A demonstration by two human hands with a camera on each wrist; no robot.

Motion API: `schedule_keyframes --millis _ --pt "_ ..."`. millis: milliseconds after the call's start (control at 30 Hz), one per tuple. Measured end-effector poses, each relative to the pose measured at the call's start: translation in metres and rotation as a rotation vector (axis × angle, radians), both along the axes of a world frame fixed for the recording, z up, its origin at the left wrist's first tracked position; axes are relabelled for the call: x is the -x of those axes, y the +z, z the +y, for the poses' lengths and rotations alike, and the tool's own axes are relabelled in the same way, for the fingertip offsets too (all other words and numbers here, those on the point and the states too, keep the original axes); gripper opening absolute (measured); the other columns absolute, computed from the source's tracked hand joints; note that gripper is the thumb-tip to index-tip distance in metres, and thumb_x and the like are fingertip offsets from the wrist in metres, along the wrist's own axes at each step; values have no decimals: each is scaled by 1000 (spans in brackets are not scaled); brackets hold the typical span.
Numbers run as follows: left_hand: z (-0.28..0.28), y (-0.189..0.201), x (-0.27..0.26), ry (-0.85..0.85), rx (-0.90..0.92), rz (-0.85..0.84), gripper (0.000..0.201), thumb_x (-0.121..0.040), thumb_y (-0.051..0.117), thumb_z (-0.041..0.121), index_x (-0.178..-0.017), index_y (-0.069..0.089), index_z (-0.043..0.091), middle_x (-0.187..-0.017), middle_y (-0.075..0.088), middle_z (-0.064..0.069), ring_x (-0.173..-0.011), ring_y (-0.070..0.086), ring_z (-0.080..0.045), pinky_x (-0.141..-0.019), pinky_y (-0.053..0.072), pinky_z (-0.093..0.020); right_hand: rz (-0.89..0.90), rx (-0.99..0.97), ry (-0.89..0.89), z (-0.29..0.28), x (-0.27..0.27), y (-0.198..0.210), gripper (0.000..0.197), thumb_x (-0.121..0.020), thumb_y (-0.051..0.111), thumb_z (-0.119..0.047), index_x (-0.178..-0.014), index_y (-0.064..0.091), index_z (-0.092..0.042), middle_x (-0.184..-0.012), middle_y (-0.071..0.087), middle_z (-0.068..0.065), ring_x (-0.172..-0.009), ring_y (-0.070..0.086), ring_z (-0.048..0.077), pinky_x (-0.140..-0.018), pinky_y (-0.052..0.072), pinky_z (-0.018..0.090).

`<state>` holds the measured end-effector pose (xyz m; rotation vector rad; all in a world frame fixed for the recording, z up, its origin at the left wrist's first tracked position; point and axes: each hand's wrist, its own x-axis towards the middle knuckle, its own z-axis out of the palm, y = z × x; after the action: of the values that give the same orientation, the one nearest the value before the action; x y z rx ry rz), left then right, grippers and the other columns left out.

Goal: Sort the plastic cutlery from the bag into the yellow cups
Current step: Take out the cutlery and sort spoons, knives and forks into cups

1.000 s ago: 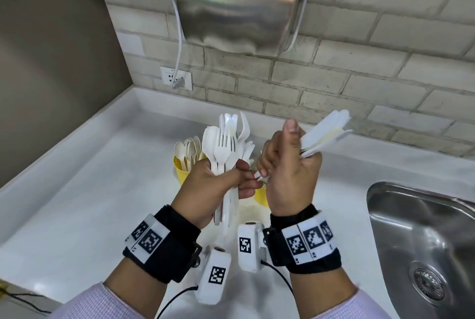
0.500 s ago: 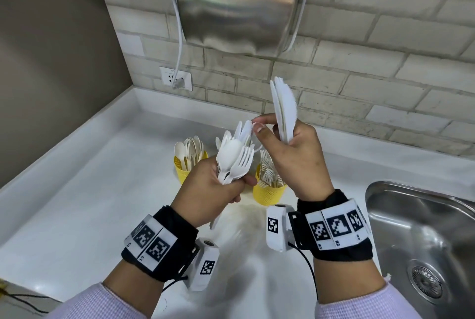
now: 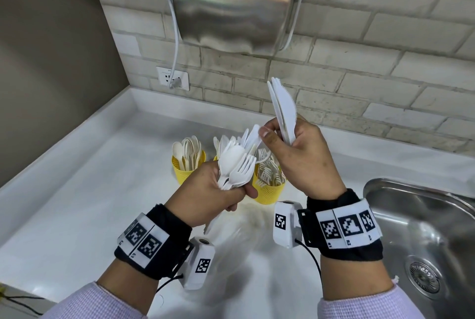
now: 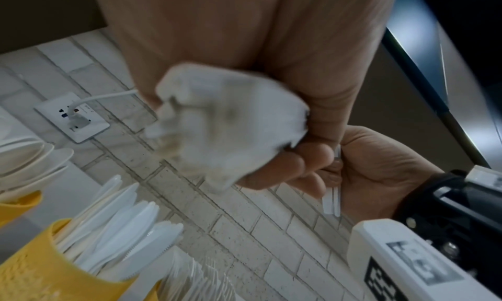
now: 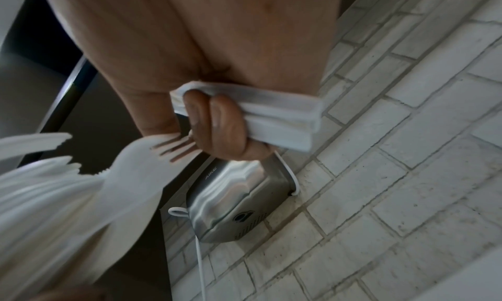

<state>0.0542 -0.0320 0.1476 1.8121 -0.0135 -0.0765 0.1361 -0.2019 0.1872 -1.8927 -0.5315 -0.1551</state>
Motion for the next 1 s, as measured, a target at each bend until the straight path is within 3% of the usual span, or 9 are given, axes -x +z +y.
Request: schedule_keyframes --millis 167,267,333,400,533,700,800,867,1000 --pt "2 -1 0 -40 -28 -8 26 -86 59 -7 -81 76 12 -84 76 -4 -56 53 -13 -60 50 -26 -92 -8 -61 4 2 0 17 -101 59 -19 -85 55 -22 -73 52 -11 -66 50 4 -64 38 18" --pt "3 -2 0 -54 -48 -12 28 -86 59 -6 -79 76 16 -83 76 -3 -56 52 -12 -60 49 -25 -34 -213 -138 8 0 -1 12 -98 56 -31 -86 54 -30 -65 49 -13 -58 46 11 -61 39 28" --pt "3 -2 0 -69 -76 -8 27 -86 59 -5 -80 76 16 -78 73 5 -55 51 -10 -59 47 -22 36 -355 -197 11 -2 -1 7 -90 56 -40 -83 57 -38 -72 53 -4 -60 45 17 -66 38 34" --pt "3 -2 1 -79 -93 -7 26 -86 58 -4 -81 75 15 -80 73 6 -55 51 -8 -58 46 -21 104 -415 -208 12 -2 -2 7 -87 58 -42 -80 60 -39 -71 54 -5 -58 44 14 -68 35 33" --pt "3 -2 2 -72 -82 -19 27 -86 56 -6 -80 73 14 -84 75 3 -56 49 -4 -57 46 -22 213 -363 -113 7 0 -8 25 -91 64 -34 -68 61 -25 -49 44 -14 -43 38 6 -56 30 27" --pt "2 -1 1 -60 -75 -18 25 -86 55 -7 -82 72 10 -77 73 8 -55 46 -6 -57 45 -23 148 -245 -54 7 5 -10 23 -100 65 -21 -82 65 -7 -46 49 -16 -42 45 3 -54 34 22" --pt "2 -1 1 -70 -112 -27 26 -86 57 -4 -80 74 15 -73 69 9 -55 47 -7 -57 46 -24 155 -354 -92 10 7 -7 28 -107 52 -23 -89 63 -5 -51 51 -11 -45 46 6 -50 37 23" --pt "2 -2 1 -84 -125 -27 27 -85 57 -1 -79 74 19 -76 70 8 -55 47 -8 -58 47 -27 179 -462 -130 11 6 -5 30 -109 46 -18 -89 60 0 -58 51 4 -46 46 11 -45 37 24" --pt "2 -4 1 -105 -157 -2 25 -86 56 -1 -80 73 17 -69 66 14 -55 46 -12 -58 45 -29 220 -635 -286 8 1 1 29 -110 43 -19 -91 60 -5 -80 73 11 -62 64 20 -56 51 33"
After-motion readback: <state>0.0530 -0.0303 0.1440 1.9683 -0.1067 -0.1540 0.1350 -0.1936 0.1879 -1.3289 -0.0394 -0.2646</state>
